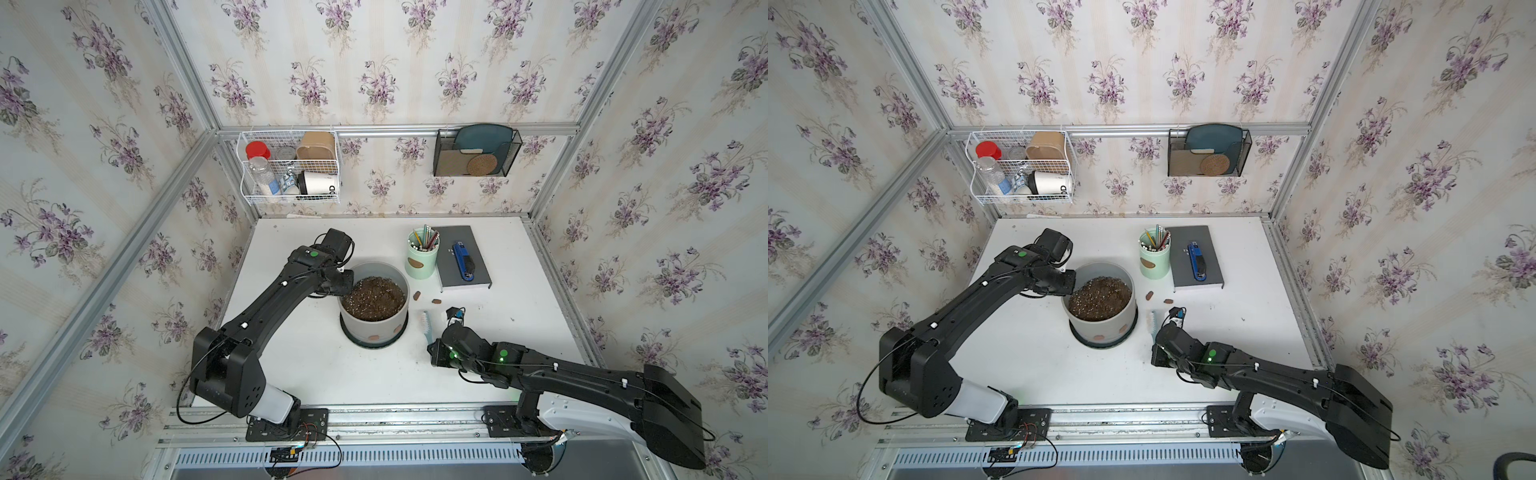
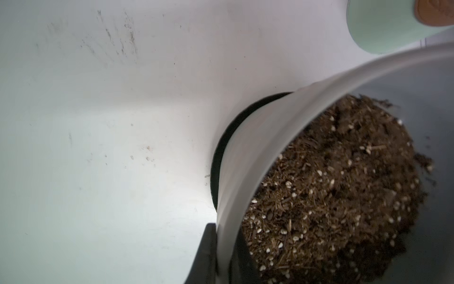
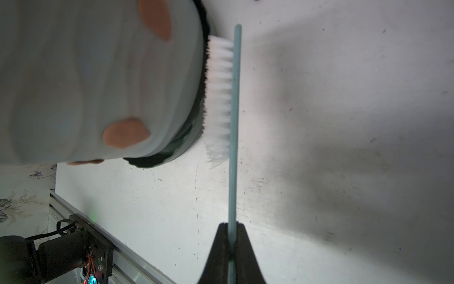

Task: Scrub the dried mud off the ceramic pot
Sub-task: Rotate the pot on the tray.

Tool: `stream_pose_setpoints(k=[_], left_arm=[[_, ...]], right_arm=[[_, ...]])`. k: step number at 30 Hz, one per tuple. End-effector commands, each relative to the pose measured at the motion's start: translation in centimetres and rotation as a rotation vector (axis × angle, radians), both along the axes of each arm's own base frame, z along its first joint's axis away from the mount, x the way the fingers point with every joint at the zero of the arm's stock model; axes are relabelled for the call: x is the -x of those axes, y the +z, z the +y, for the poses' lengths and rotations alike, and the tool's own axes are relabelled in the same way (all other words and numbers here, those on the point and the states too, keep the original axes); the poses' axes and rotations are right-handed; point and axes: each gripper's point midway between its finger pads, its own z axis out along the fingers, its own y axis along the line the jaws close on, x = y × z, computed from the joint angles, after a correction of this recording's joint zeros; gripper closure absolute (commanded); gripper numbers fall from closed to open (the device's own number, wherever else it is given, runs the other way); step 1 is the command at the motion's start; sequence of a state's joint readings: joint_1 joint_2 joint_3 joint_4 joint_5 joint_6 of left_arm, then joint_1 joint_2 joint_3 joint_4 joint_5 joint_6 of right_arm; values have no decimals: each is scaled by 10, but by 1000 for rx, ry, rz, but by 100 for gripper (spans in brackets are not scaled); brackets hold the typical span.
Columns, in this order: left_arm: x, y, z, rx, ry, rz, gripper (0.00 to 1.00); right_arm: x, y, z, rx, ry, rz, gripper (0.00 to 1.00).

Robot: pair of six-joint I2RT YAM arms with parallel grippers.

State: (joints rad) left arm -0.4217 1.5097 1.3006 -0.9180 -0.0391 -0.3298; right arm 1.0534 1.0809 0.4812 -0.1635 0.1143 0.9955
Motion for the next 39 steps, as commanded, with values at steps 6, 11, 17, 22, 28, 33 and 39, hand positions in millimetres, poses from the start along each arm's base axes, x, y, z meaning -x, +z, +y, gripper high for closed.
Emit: stream_pose_setpoints(k=[6,11,17,22,28,33,39], left_arm=[[5,-4,0,29,-4,1,100],[9,5,2,16,-31,-6,100],[13,11,0,42,-41,-7,100],[12,10,0,34,-38,-5,100],[10,7,-1,36,-37,-3,100],[13,5,2,20,-42,0,100],[16,6,7,1,-49,-4,100]], right_arm=[[-18,4,22,-27,-10,2,100],[-30,1,33,-33,13,18,100],[-36,4,51,-34,72,-2,100],[-38,15,61,-64,115,-29,100],[-36,24,65,-99,140,-48,100],[-35,29,62,-116,143,-70,100],[-34,33,54,-103,136,-88,100]])
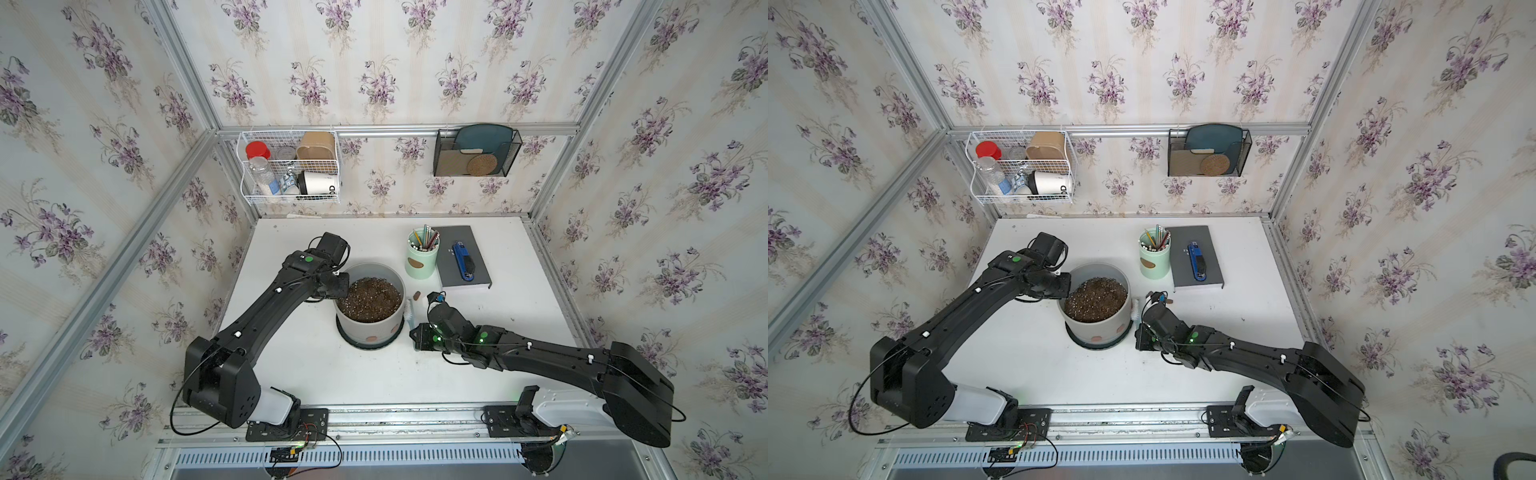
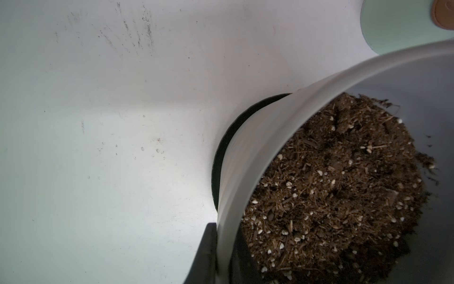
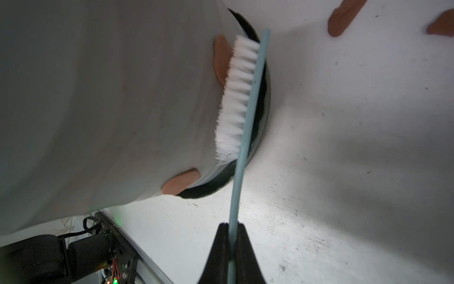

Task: Scrub the dried mud off the ceramic pot
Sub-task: Rotate the pot on the tray.

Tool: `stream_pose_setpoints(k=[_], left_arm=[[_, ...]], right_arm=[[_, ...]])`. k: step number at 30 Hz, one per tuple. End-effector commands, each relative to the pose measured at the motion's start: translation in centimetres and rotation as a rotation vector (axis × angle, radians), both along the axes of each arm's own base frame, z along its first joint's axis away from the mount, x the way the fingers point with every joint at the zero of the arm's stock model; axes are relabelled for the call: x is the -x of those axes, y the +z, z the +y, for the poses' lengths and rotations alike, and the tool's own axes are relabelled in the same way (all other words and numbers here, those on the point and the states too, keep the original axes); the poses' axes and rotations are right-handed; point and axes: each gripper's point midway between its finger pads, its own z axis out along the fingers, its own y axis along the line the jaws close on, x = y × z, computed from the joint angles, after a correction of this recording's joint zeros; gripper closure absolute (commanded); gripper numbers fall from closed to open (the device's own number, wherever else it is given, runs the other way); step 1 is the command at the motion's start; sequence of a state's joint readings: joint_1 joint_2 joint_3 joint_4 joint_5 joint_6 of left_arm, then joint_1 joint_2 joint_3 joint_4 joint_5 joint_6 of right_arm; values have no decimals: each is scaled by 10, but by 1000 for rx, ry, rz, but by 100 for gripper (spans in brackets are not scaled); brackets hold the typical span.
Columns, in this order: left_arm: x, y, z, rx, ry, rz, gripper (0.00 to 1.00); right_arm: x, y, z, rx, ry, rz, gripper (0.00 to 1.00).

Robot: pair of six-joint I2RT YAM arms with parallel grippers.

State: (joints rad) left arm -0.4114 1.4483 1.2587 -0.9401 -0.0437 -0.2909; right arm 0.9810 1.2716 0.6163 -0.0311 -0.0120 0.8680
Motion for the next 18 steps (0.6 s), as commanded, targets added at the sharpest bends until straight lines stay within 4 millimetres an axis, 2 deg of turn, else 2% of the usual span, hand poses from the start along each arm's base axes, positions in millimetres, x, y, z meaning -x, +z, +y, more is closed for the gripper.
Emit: stream_pose_setpoints(k=[1,10,15,18], left_arm=[[2,3,-3,17,-25,-4,100],[6,4,1,1,-40,-3,100],[8,3,-1,7,-60,4,100],[10,13,-1,24,-62,-27,100]], right_arm=[[-4,14,7,-36,24,-53,100],[-6,-6,-22,129,-39,-34,100],[-10,-11,-17,153,-24,-30,100],[-16,-15,-16,162,-21,-27,100]])
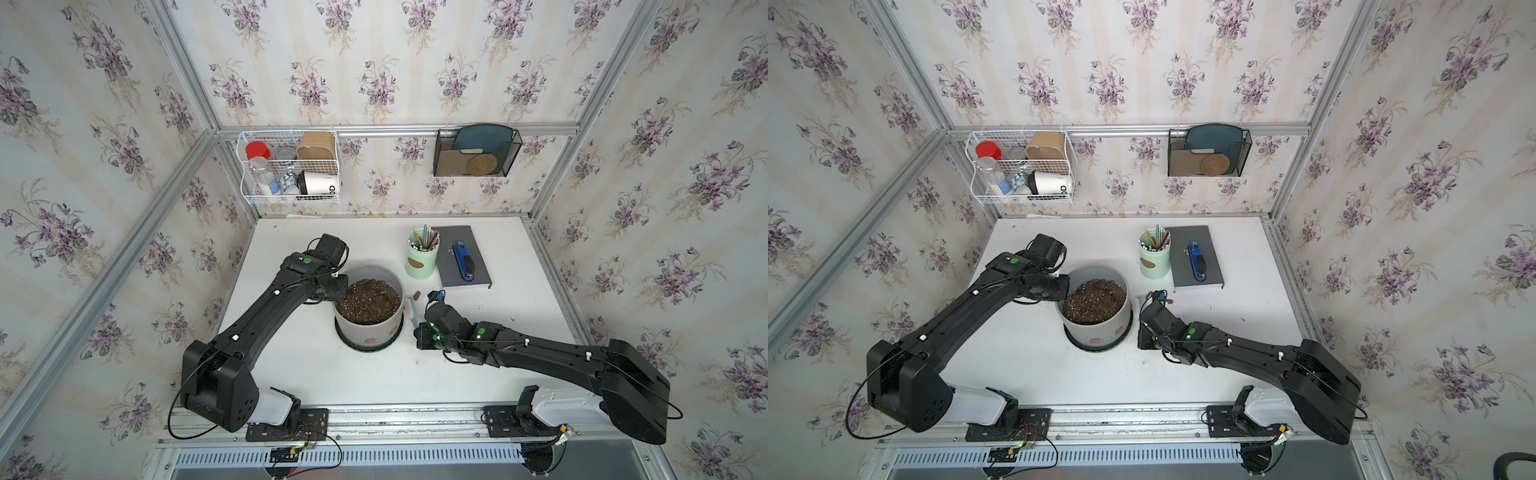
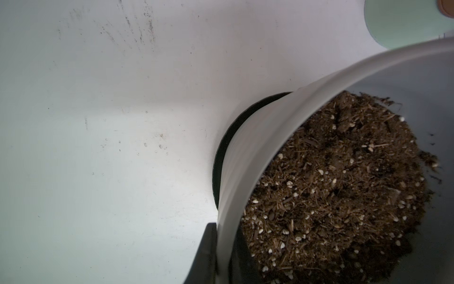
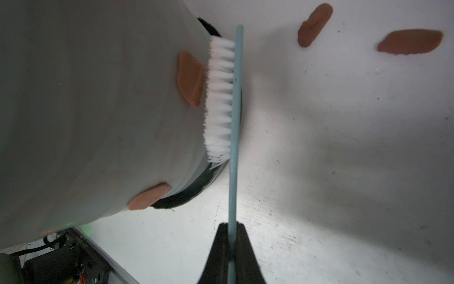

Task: Scrub the dried mud off the ceramic pot
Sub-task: Rotate the pot on the tray, then brush off the soil from the pot.

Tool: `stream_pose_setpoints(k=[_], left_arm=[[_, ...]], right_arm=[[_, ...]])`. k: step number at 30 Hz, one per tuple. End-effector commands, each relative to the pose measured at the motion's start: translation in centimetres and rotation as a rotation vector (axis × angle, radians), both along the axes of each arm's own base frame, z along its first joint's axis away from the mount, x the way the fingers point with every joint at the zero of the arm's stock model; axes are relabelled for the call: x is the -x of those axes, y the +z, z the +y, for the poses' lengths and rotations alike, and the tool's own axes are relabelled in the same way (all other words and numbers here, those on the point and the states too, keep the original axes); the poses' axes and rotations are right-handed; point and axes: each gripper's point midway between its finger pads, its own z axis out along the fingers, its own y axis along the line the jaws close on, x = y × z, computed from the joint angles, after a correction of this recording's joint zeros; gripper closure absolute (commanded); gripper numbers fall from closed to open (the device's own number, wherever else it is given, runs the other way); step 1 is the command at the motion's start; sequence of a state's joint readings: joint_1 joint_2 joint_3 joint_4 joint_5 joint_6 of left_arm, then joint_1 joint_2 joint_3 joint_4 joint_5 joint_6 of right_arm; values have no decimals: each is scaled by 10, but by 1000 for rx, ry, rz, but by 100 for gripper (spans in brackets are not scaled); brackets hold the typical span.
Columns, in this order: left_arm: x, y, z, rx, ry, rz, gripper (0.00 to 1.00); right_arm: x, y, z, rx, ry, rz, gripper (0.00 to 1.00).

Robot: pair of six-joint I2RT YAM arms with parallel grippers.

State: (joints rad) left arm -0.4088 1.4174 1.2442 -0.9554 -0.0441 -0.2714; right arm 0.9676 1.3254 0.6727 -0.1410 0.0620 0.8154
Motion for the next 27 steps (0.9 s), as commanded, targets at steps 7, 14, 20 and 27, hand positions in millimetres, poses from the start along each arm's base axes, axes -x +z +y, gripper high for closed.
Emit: stream_pose_setpoints(k=[7,14,20,27], left_arm=[[4,10,-7,37,-62,-18,100],[3,6,-7,34,-47,-12,100],[0,-4,-3,11,-13,17,100],[-3,-8,-3,9,0,28,100]], right_arm=[[-2,9,28,-82,132,-29,100],[9,12,31,-127,182,-23,100],[19,13,19,-156,167,-27,100],[26,19,8,-194,148,-41,100]])
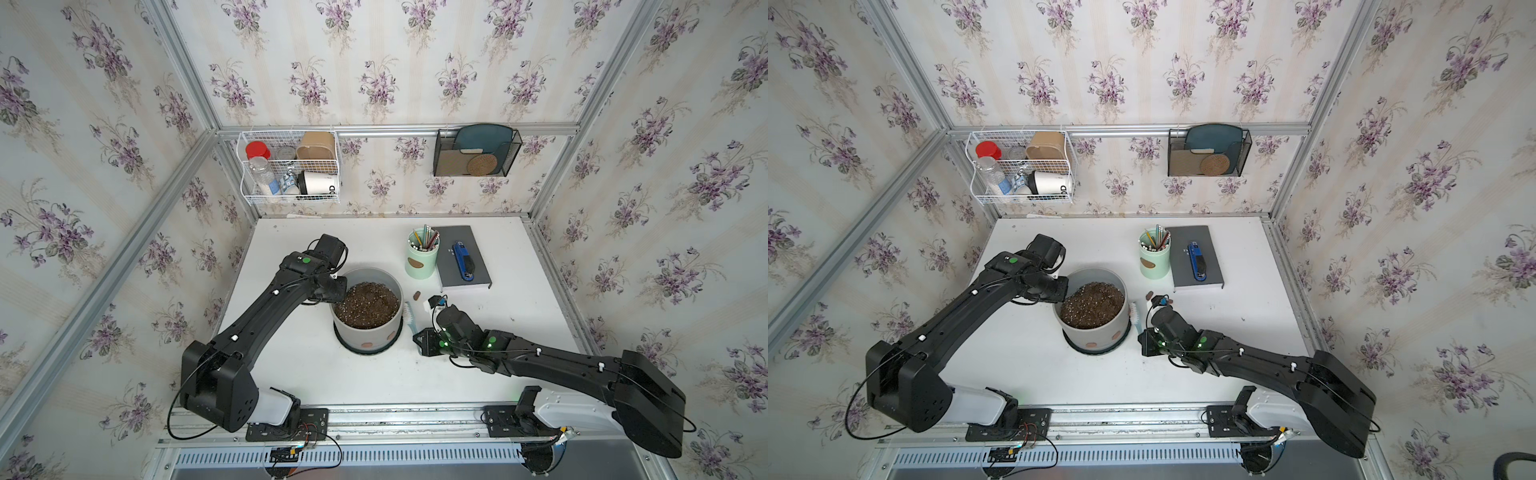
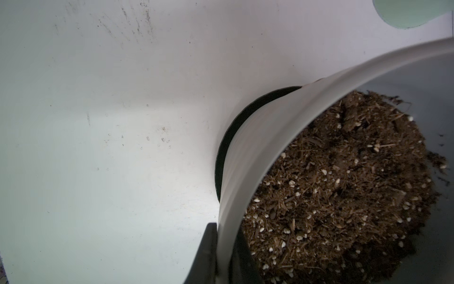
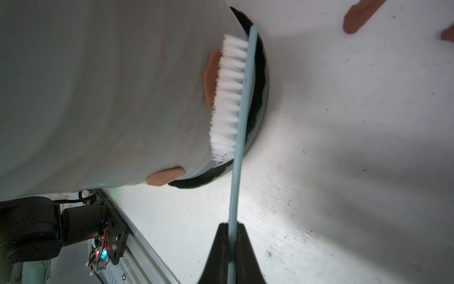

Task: Scrub the dried mud off the ceramic pot
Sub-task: Brush off the soil from the pot.

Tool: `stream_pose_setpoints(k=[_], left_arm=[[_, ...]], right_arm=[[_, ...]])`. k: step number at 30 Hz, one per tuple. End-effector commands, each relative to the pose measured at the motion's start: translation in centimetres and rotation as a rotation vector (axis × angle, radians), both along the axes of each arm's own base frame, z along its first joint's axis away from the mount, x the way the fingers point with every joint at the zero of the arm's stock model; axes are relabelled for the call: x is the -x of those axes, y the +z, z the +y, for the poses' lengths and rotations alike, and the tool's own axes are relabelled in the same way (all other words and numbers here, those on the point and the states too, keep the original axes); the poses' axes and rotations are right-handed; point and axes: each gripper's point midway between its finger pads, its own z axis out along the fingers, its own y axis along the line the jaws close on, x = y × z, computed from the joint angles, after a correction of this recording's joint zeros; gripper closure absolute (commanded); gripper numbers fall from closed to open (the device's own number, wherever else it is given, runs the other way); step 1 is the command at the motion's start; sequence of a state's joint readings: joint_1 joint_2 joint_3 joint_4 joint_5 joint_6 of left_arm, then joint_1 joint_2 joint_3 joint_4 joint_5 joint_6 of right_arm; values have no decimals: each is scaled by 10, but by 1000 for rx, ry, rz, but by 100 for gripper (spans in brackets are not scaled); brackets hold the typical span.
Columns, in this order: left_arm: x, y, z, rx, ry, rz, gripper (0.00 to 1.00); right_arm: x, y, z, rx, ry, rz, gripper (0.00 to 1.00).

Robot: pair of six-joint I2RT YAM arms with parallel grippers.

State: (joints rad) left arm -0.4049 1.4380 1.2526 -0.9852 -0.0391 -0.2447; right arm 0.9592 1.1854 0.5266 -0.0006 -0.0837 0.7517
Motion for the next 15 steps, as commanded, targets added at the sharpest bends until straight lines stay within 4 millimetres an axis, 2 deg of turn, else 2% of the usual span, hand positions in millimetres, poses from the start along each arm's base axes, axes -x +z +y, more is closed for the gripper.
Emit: stream_pose_setpoints(k=[1,15], left_arm=[[-7,-2,-5,28,25,-11,100],[-6,-3,5,2,51,-7,100]], right_arm=[[2,9,4,-48,8,-14,100],[2,-2,-22,33,-68,-9,100]])
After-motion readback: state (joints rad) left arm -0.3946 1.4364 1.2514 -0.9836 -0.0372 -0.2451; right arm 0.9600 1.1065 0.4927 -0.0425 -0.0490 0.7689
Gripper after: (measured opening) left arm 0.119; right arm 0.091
